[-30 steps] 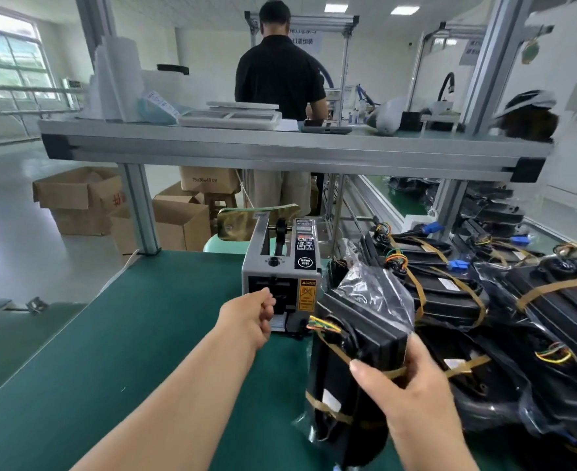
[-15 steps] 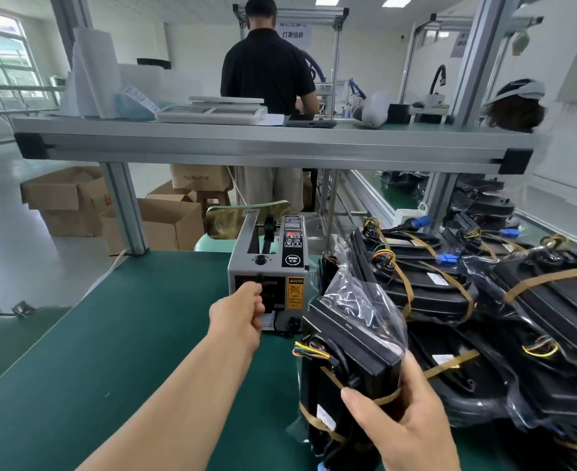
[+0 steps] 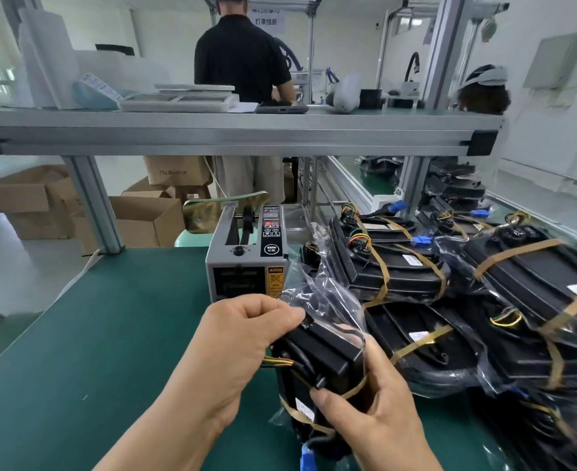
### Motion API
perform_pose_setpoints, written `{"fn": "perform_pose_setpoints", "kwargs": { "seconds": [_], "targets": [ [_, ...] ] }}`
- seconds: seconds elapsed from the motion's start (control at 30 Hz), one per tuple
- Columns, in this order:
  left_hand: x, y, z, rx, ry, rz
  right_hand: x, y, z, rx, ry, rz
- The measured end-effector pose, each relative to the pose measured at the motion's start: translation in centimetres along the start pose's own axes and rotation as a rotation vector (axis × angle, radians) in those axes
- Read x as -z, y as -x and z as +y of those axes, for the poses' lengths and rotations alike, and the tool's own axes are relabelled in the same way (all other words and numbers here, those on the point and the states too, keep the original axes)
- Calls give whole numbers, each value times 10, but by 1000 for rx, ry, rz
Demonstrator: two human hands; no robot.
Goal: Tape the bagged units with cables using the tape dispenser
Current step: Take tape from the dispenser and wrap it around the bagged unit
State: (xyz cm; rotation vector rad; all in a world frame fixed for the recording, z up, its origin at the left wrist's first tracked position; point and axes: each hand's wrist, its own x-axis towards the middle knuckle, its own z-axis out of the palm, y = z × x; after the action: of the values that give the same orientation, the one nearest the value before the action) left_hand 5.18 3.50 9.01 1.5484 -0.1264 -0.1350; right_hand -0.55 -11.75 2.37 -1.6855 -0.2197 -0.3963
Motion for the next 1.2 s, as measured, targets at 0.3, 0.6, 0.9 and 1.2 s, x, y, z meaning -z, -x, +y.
{"fn": "perform_pose_setpoints", "kwargs": {
  "seconds": [0.3,0.6,0.9,1.2],
  "targets": [
    [-4,-4,-10,24,-26,62,-4,2,0,-2,48,2],
    [-7,-3,-14,-2,-104,140,-6,3,0,-8,88,-1],
    [-8,0,-14,-21,-141,152,-6,5,0,1,110,0],
    [-3,2,-21,-50,-195,173,-7,6,2,13,96,-8]
  ]
}}
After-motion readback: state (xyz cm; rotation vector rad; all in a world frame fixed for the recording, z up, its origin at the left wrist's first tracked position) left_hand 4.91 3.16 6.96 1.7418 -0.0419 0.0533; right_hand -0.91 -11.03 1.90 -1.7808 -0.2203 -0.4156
